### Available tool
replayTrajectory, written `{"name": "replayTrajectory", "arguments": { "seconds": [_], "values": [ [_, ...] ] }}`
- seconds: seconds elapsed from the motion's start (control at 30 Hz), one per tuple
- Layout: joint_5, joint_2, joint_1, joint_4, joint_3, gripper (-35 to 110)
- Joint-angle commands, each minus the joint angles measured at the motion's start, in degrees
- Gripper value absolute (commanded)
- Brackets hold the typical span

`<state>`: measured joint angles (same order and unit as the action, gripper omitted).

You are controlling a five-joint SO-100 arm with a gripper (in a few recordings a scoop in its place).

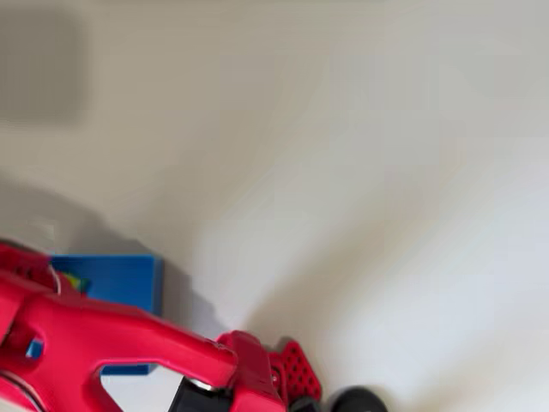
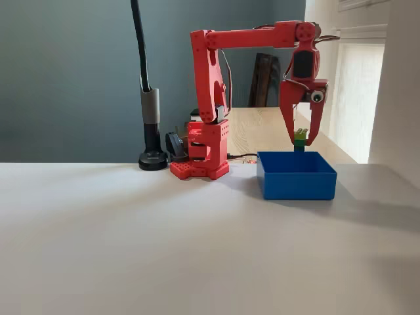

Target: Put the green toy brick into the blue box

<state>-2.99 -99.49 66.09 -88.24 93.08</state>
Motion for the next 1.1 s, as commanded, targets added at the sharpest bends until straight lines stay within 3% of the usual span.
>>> {"name": "replayTrajectory", "arguments": {
  "seconds": [0.0, 0.33, 0.57, 1.07],
  "values": [
    [-2.02, -5.19, 1.23, -1.93, 0.7, 0],
    [-0.97, -3.96, 0.97, -1.85, -4.04, 0],
    [-0.62, 7.91, 0.53, -2.29, -13.54, 0],
    [0.35, 11.43, 0.35, -2.29, -10.11, 4]
  ]
}}
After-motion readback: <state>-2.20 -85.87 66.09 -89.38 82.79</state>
